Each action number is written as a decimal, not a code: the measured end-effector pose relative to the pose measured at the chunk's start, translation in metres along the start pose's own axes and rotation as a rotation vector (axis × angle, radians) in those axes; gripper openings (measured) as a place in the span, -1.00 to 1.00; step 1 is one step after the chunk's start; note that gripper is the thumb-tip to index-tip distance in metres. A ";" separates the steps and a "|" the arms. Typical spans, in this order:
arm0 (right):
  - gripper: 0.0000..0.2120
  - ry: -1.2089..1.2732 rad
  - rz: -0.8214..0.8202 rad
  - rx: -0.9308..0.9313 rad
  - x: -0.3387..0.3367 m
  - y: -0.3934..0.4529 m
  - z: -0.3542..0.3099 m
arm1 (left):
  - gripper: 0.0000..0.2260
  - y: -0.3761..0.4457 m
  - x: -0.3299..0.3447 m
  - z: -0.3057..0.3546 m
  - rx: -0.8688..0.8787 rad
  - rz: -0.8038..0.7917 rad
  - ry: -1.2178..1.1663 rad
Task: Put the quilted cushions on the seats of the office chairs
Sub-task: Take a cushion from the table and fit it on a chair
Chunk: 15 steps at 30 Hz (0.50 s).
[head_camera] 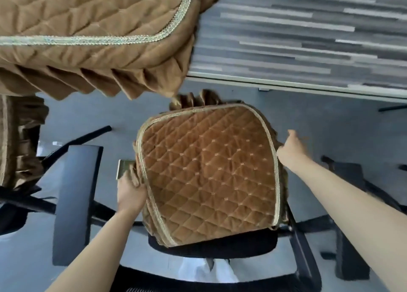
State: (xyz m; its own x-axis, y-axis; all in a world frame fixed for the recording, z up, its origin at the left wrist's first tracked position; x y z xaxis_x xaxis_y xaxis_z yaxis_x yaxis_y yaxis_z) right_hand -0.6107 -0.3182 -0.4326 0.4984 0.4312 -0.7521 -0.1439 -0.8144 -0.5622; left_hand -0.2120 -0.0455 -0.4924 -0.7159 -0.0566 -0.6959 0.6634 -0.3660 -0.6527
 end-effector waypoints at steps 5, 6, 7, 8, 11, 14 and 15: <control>-0.57 -0.045 -0.127 0.361 0.056 -0.015 0.099 | -0.59 0.004 0.036 -0.031 -0.102 -0.073 0.030; -0.58 0.004 -0.128 0.423 0.065 -0.018 0.115 | -0.57 0.006 0.040 -0.033 -0.087 -0.065 0.042; -0.58 0.071 -0.127 0.470 0.072 -0.022 0.127 | -0.57 0.006 0.042 -0.034 -0.087 -0.059 0.033; -0.58 0.149 -0.123 0.493 0.076 -0.025 0.132 | -0.58 0.005 0.041 -0.035 -0.090 -0.048 0.012; -0.67 0.362 -0.038 0.494 0.079 -0.026 0.146 | -0.63 -0.001 0.038 -0.039 -0.088 -0.016 -0.103; -0.90 0.491 0.033 0.400 0.074 -0.026 0.139 | -0.67 -0.011 0.032 -0.033 -0.054 0.013 -0.204; -0.92 0.504 0.052 0.358 0.071 -0.027 0.134 | -0.67 -0.014 0.033 -0.030 -0.037 0.005 -0.229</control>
State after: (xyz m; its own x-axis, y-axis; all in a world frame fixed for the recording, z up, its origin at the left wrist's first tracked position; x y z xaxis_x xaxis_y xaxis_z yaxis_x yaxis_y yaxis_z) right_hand -0.6856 -0.2139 -0.5170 0.8128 0.0871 -0.5759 -0.4132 -0.6108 -0.6754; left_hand -0.2387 -0.0140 -0.5154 -0.7404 -0.2695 -0.6158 0.6717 -0.3315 -0.6625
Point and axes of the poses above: each hand's wrist, its own y-axis towards the middle knuckle, its own x-axis out of the palm, z = x × y, the point moved 10 cm from there along y, towards the middle knuckle, and after that the axes turned 11 degrees about y, right-handed, at the moved point
